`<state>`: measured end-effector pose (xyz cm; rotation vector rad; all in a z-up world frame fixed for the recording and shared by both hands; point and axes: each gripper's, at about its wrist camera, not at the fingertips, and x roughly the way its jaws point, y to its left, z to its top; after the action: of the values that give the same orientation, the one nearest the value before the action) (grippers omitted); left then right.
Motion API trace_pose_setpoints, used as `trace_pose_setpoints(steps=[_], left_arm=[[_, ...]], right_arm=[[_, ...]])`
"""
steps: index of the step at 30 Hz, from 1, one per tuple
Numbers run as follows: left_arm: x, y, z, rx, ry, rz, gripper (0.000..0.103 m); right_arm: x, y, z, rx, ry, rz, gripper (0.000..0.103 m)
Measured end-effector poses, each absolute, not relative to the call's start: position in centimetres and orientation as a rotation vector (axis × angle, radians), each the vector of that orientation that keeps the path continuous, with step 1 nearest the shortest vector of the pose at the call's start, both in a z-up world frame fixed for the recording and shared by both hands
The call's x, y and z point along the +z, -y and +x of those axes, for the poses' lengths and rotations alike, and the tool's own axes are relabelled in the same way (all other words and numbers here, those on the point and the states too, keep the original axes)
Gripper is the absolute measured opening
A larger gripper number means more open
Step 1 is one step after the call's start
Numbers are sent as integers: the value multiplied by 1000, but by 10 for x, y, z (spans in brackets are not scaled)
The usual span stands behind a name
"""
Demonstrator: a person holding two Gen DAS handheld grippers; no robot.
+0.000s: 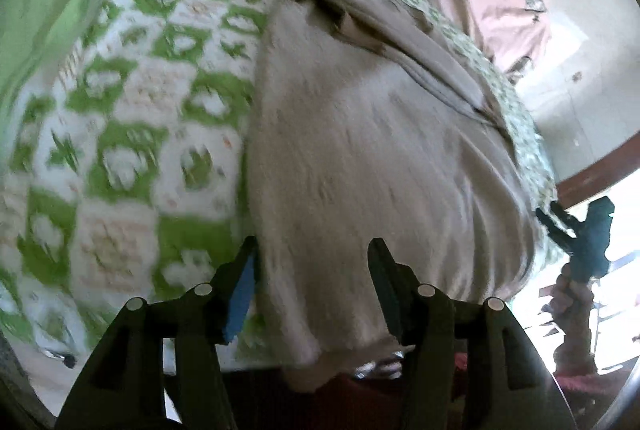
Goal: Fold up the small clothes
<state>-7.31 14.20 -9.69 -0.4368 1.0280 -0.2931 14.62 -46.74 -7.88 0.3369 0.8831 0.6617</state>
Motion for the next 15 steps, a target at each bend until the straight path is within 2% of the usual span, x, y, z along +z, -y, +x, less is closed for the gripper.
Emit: trace_pose_setpoints(steps=[9, 15], left_arm=[[-109, -141, -102, -424, -1028, -457, 54], [-121, -137, -110, -496, -1061, -436, 53]], right_arm=[[-105, 512, 95, 751, -986, 332, 70], [-130, 493, 73, 863, -1103, 239, 70]])
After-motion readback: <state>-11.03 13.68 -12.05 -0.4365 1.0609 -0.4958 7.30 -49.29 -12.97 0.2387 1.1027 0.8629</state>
